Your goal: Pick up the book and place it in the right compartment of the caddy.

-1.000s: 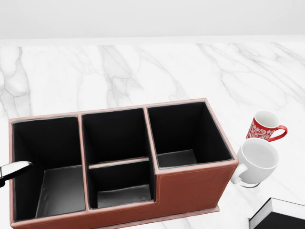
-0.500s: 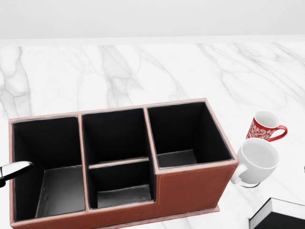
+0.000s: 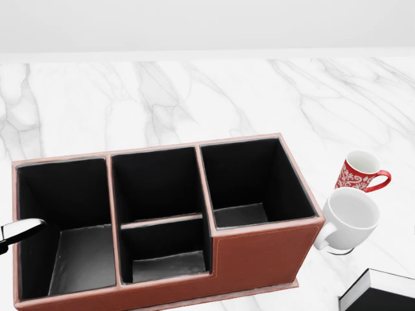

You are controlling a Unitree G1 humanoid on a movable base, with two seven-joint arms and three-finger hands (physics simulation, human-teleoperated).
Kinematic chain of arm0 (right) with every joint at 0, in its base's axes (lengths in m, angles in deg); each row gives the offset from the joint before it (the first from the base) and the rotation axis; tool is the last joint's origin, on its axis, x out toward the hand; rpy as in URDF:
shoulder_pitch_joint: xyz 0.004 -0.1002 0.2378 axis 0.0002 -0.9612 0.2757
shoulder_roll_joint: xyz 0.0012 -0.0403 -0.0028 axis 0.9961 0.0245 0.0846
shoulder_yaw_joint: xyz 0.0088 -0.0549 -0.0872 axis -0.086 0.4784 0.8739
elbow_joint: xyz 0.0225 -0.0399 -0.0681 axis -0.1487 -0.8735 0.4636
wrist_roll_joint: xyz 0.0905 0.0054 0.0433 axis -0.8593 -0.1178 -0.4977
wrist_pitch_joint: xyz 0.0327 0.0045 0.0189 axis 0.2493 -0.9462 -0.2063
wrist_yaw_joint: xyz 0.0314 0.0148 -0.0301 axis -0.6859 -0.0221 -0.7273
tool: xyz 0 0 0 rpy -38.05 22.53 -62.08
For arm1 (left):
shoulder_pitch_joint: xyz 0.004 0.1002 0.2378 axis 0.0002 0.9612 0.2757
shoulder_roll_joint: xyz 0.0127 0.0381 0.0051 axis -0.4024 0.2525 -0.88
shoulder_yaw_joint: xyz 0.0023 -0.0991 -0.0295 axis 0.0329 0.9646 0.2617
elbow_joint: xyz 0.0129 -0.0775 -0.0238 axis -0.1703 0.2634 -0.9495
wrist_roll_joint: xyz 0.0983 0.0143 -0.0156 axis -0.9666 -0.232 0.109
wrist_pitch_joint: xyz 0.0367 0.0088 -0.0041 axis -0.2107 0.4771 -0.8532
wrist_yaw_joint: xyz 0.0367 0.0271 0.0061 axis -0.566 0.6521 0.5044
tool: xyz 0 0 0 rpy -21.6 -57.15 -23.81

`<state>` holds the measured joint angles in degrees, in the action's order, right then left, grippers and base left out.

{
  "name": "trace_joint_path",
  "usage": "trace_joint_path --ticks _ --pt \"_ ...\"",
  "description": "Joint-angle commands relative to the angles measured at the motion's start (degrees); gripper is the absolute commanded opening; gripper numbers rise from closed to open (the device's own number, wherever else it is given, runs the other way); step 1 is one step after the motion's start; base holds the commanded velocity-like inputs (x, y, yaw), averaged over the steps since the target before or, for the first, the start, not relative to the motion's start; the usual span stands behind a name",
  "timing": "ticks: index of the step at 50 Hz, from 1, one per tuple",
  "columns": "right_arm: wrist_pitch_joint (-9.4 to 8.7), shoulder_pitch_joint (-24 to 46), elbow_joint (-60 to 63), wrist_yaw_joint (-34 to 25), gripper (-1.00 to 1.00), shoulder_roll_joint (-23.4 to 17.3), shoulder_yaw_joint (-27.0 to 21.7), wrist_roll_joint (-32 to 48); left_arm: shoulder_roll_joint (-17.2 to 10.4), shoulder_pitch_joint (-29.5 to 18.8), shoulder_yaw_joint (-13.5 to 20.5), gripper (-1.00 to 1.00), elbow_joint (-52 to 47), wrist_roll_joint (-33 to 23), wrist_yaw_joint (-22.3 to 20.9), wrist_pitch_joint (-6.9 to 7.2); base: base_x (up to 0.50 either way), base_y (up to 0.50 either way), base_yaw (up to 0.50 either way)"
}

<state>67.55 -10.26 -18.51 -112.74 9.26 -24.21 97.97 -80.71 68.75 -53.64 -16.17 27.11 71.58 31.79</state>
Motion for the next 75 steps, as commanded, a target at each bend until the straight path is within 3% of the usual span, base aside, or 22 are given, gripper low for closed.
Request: trace_joint_path --ticks 1,35,52,75 --pt "0.00 1.87 -5.02 0.95 1.00 -2.89 1.43 0.26 0.04 0.01 -0.06 1.00 -0.08 -0.07 0.00 0.00 0.00 0.00 0.00" --pt "0.00 4.62 -16.33 4.65 1.00 -6.98 4.55 0.05 0.07 -0.06 -0.41 1.00 1.12 -0.46 -0.13 0.00 0.00 0.00 0.00" --pt "0.00 7.33 -12.87 1.78 1.00 -6.78 7.24 2.77 -0.01 -0.07 -0.29 1.00 0.70 -0.23 -0.05 0.00 0.00 0.00 0.00" --pt "0.00 5.90 -19.33 5.34 1.00 -5.44 10.82 3.39 0.07 -0.03 -0.38 1.00 0.83 -0.37 -0.07 0.00 0.00 0.00 0.00"
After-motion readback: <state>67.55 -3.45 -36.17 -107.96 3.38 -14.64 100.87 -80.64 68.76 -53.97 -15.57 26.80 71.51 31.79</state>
